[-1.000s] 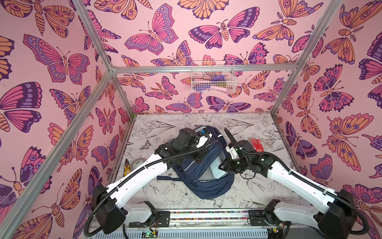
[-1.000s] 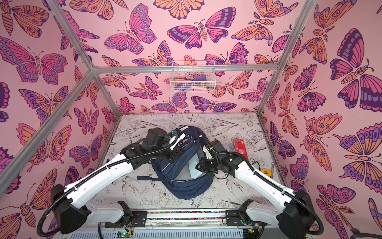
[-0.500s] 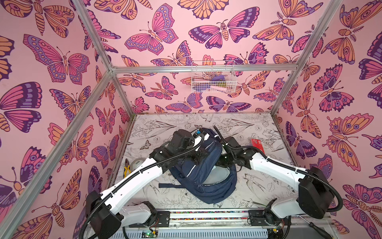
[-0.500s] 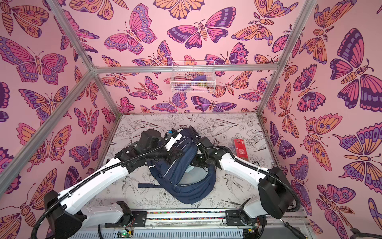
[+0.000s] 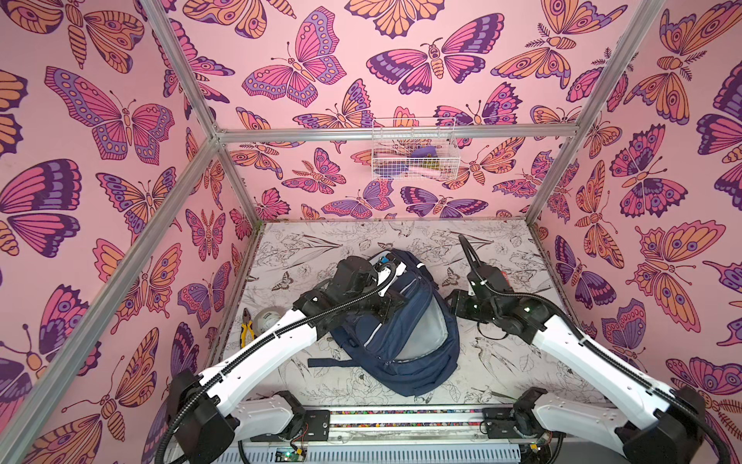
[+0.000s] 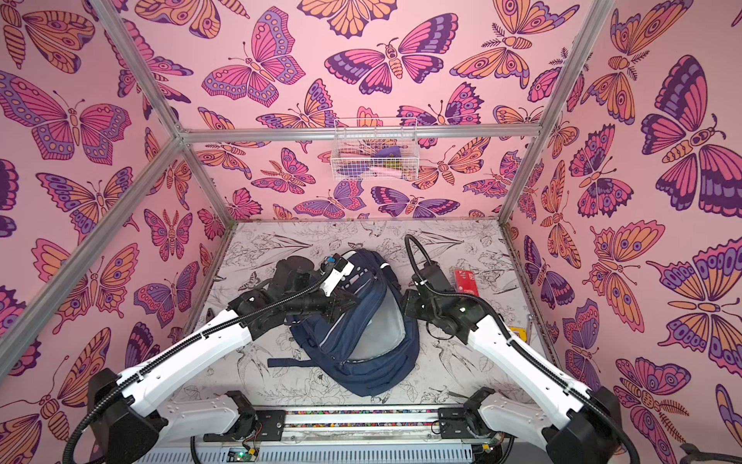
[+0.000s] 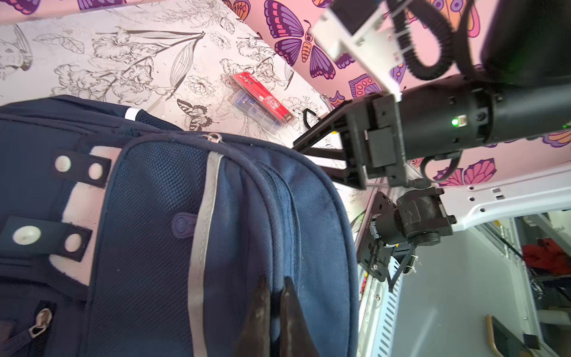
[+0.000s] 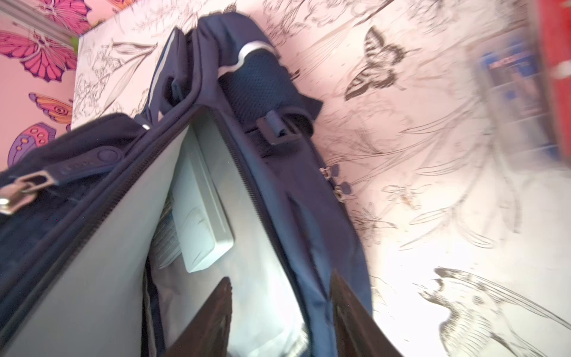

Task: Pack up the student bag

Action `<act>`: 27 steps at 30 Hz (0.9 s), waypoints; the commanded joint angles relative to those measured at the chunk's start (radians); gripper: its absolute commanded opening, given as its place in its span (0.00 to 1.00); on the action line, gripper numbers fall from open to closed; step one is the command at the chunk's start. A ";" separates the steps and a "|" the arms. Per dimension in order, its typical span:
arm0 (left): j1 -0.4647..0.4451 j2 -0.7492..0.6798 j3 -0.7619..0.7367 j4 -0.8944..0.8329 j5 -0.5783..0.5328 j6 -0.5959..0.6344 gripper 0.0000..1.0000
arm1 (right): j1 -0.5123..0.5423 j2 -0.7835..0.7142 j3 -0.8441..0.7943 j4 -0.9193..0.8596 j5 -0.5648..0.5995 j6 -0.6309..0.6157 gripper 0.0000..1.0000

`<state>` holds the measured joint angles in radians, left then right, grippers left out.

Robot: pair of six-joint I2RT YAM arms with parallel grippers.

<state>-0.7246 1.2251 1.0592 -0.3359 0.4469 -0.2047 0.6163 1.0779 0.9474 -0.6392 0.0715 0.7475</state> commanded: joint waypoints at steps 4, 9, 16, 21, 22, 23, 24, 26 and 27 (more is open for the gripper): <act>0.005 0.038 -0.005 0.095 0.038 -0.082 0.00 | -0.003 -0.006 0.004 -0.073 0.042 -0.030 0.50; 0.005 0.118 0.006 0.056 -0.030 -0.135 0.17 | -0.003 -0.004 0.024 -0.085 0.047 -0.029 0.50; 0.006 0.128 -0.003 0.048 -0.056 -0.202 0.68 | -0.003 -0.002 0.035 -0.099 0.042 -0.033 0.49; 0.022 0.105 -0.003 0.004 -0.122 -0.220 0.73 | -0.003 0.004 0.034 -0.087 0.036 -0.036 0.49; 0.028 0.102 -0.004 0.001 -0.122 -0.223 0.72 | -0.003 0.010 0.036 -0.085 0.036 -0.037 0.49; 0.035 0.099 -0.005 -0.002 -0.119 -0.227 0.72 | -0.003 0.015 0.039 -0.083 0.032 -0.038 0.49; 0.040 0.098 -0.007 -0.008 -0.119 -0.229 0.71 | -0.003 0.020 0.042 -0.080 0.030 -0.039 0.49; 0.045 0.099 -0.007 -0.027 -0.133 -0.231 0.71 | -0.003 0.026 0.042 -0.072 0.022 -0.039 0.49; 0.048 0.098 -0.007 -0.045 -0.150 -0.233 0.71 | -0.003 0.030 0.043 -0.068 0.019 -0.040 0.49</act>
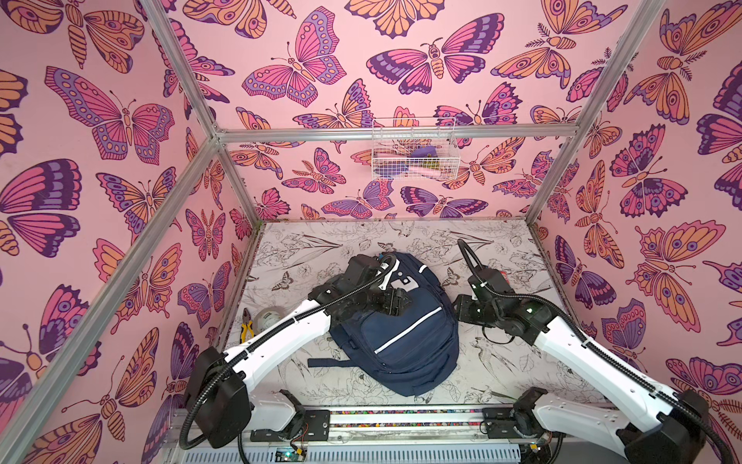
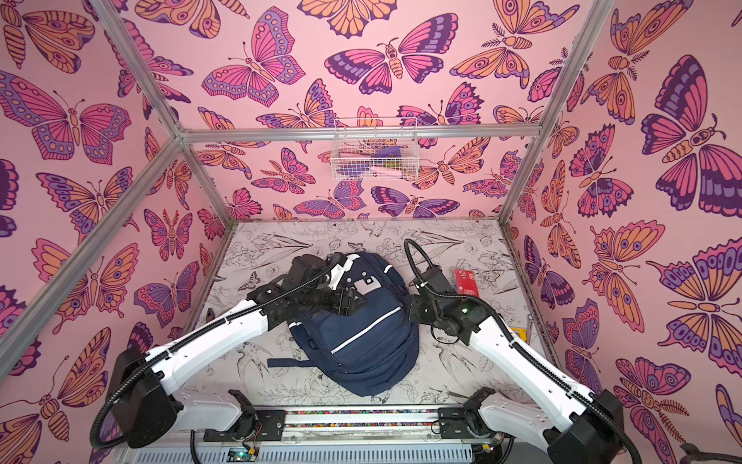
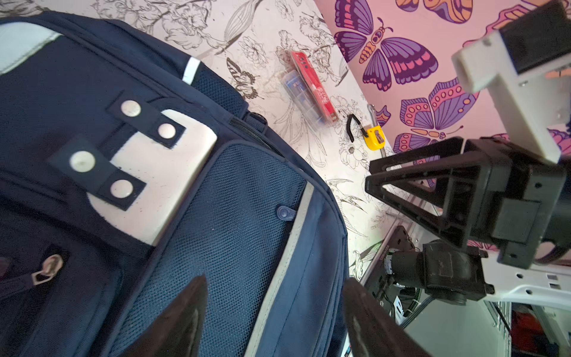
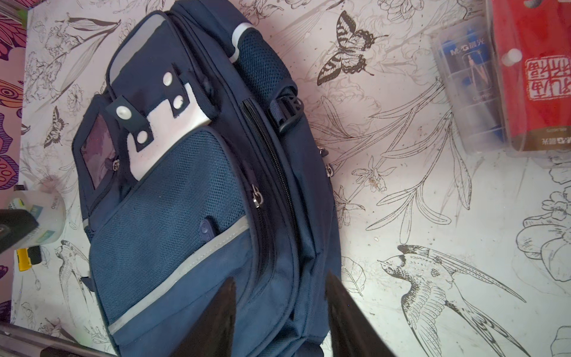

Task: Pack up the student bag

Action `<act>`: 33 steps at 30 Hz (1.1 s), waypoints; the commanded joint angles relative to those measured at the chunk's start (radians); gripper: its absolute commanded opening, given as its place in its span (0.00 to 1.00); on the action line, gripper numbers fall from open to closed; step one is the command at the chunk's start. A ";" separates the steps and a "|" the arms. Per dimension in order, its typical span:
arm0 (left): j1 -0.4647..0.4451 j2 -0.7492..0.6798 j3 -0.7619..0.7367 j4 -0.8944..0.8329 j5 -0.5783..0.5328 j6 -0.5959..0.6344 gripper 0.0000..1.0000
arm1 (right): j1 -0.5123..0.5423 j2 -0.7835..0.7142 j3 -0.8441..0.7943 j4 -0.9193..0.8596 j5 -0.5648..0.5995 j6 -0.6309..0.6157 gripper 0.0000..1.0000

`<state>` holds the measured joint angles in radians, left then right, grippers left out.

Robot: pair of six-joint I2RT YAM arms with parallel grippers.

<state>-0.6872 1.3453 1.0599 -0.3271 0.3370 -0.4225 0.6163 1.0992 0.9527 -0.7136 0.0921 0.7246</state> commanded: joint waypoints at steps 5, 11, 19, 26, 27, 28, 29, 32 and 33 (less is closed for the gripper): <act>0.045 -0.043 -0.028 -0.164 -0.146 -0.059 0.72 | -0.003 0.040 0.050 0.005 -0.020 -0.035 0.49; 0.131 -0.134 -0.120 -0.260 -0.150 -0.141 0.74 | -0.003 0.083 0.048 0.015 -0.049 -0.045 0.50; 0.154 -0.197 -0.315 -0.247 -0.021 -0.308 0.72 | -0.003 0.177 0.078 0.019 -0.095 -0.062 0.49; 0.177 -0.167 -0.416 -0.042 0.046 -0.440 0.74 | 0.001 0.228 0.049 0.074 -0.141 -0.036 0.47; 0.182 -0.150 -0.413 -0.017 0.048 -0.450 0.74 | 0.003 0.236 0.050 0.074 -0.142 -0.037 0.47; 0.190 -0.127 -0.407 0.016 0.056 -0.461 0.74 | 0.005 0.243 0.055 0.073 -0.141 -0.039 0.47; 0.198 -0.099 -0.399 0.046 0.069 -0.468 0.73 | 0.007 0.249 0.059 0.072 -0.140 -0.040 0.47; 0.231 0.004 -0.349 0.086 0.104 -0.462 0.71 | 0.011 0.261 0.065 0.069 -0.144 -0.040 0.46; 0.241 0.027 -0.332 0.094 0.114 -0.457 0.70 | 0.012 0.264 0.066 0.068 -0.144 -0.039 0.45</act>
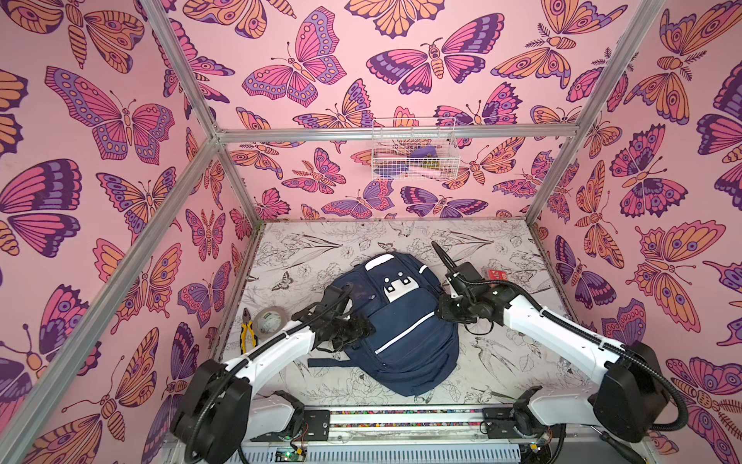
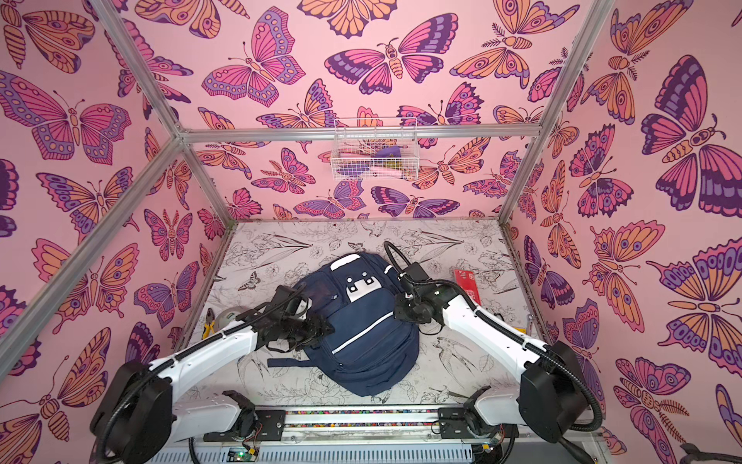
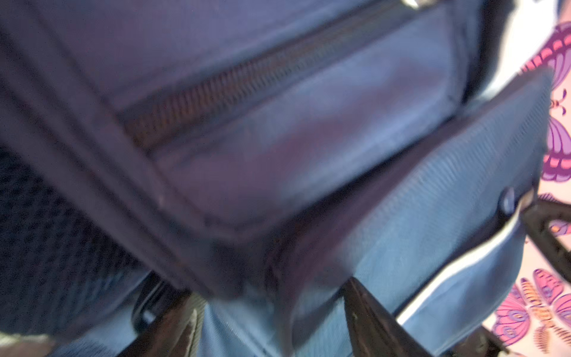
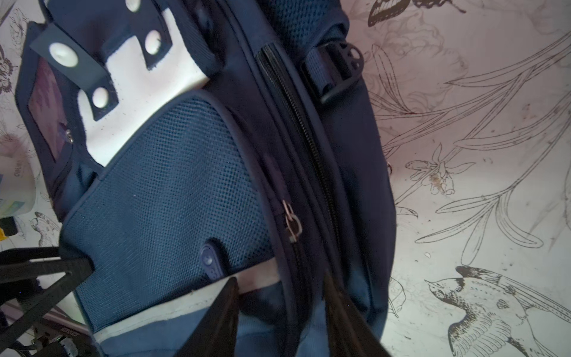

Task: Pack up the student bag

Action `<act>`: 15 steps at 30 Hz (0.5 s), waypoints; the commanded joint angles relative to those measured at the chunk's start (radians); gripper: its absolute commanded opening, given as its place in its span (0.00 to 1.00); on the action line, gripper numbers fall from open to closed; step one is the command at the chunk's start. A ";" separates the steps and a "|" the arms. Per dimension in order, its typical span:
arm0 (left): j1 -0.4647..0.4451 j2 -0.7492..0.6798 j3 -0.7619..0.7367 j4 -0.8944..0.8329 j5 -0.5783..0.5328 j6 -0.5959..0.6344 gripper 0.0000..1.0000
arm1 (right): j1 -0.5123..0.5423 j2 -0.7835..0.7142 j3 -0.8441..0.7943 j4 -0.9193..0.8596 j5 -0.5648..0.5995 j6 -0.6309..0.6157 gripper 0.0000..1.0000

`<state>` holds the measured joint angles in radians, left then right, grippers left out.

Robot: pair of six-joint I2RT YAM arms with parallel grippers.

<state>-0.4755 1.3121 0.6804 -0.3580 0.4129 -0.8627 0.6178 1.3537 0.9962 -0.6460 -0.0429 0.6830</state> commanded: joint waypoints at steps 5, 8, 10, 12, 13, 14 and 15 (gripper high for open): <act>0.084 0.164 0.121 0.190 0.084 -0.019 0.68 | 0.019 0.022 0.016 0.001 -0.003 0.014 0.44; 0.109 0.212 0.176 0.213 0.112 -0.011 0.68 | 0.025 0.031 0.016 0.001 -0.001 0.023 0.44; 0.112 0.245 0.216 0.213 0.128 0.006 0.67 | 0.026 0.043 0.020 0.000 0.004 0.027 0.43; 0.112 0.265 0.241 0.208 0.144 0.019 0.66 | 0.025 0.058 0.031 -0.010 0.020 0.027 0.43; 0.114 0.272 0.250 0.199 0.146 0.027 0.66 | 0.026 0.065 0.039 -0.017 0.031 0.025 0.43; 0.112 0.271 0.258 0.179 0.137 0.043 0.66 | 0.026 0.074 0.048 -0.025 0.042 0.023 0.43; 0.112 0.272 0.263 0.159 0.130 0.060 0.66 | 0.026 0.084 0.056 -0.029 0.053 0.020 0.43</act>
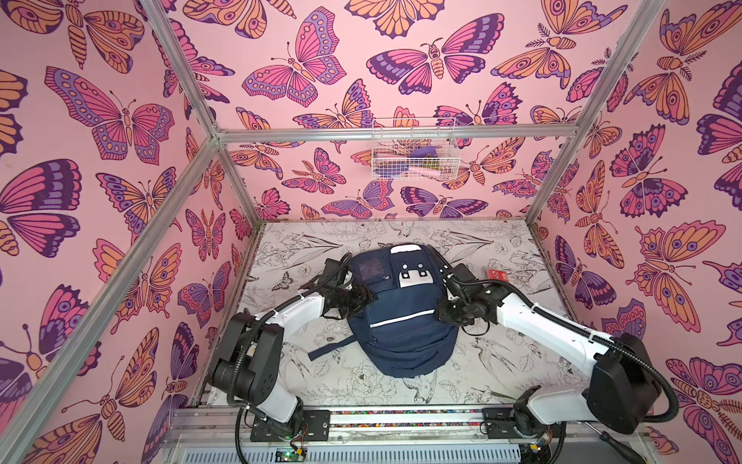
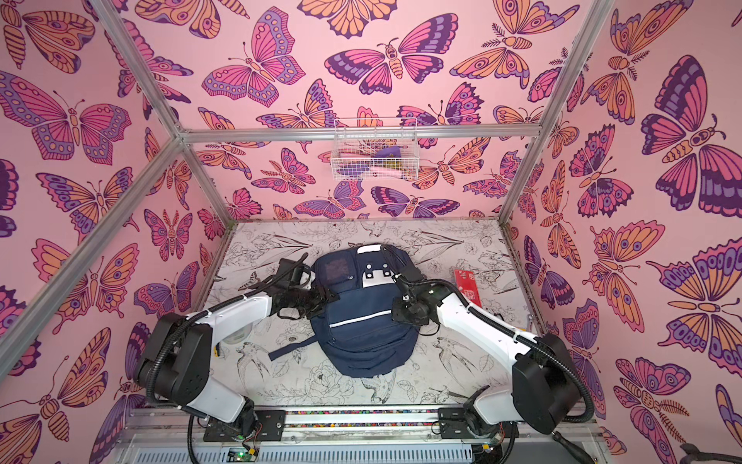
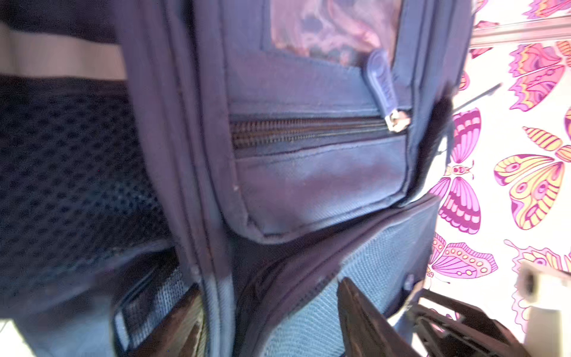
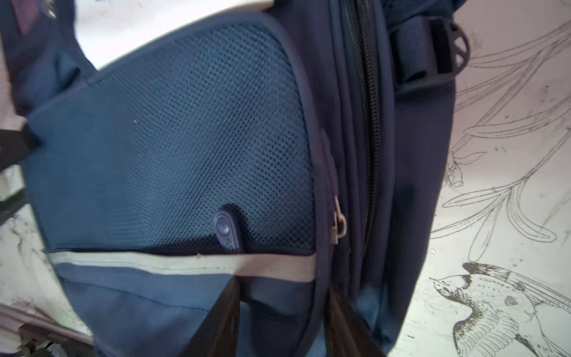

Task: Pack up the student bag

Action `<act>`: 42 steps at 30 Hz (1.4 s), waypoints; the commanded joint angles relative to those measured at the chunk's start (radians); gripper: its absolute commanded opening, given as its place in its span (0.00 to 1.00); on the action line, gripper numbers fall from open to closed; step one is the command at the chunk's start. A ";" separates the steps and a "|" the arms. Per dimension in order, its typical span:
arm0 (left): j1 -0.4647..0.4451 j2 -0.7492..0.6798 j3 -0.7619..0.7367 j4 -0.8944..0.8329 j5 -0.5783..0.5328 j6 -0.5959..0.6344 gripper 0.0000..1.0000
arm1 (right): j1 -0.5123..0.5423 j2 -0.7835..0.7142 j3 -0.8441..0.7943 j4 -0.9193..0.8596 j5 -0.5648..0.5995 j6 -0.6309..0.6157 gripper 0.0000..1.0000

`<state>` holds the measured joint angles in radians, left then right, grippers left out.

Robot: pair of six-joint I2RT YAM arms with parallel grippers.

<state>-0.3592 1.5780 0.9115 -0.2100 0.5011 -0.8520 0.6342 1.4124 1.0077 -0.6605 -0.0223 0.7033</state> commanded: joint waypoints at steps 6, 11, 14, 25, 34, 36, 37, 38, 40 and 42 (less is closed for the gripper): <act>-0.005 -0.039 0.066 -0.219 -0.072 0.176 0.65 | 0.006 0.094 0.101 -0.010 0.047 -0.034 0.42; -0.017 -0.118 0.029 -0.304 -0.135 0.145 0.61 | -0.010 0.125 0.164 -0.023 0.014 -0.101 0.42; -0.063 -0.157 0.007 -0.314 -0.162 0.085 0.59 | -0.038 0.112 0.193 -0.044 -0.021 -0.145 0.42; -0.212 -0.208 -0.009 -0.354 -0.340 -0.068 0.63 | -0.071 -0.008 0.137 -0.088 -0.121 -0.223 0.43; -0.210 -0.118 0.053 -0.343 -0.233 0.055 0.53 | -0.054 -0.137 0.047 -0.090 -0.059 -0.084 0.43; -0.209 -0.095 0.070 -0.337 -0.203 0.099 0.48 | -0.018 -0.163 0.042 -0.102 -0.010 -0.030 0.42; -0.206 -0.085 0.073 -0.329 -0.190 0.113 0.45 | 0.008 -0.175 0.040 -0.103 0.022 -0.005 0.42; -0.200 -0.078 0.073 -0.315 -0.165 0.120 0.42 | 0.036 -0.182 0.040 -0.106 0.046 0.014 0.42; -0.187 -0.068 0.072 -0.265 -0.079 0.126 0.35 | 0.100 -0.182 0.052 -0.126 0.115 0.067 0.42; -0.183 -0.064 0.071 -0.217 -0.019 0.129 0.27 | 0.164 -0.176 0.064 -0.141 0.186 0.119 0.42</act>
<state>-0.5476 1.5032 0.9661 -0.5201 0.3439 -0.7654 0.7319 1.2385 1.0500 -0.7528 0.0277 0.7101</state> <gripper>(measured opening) 0.298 0.419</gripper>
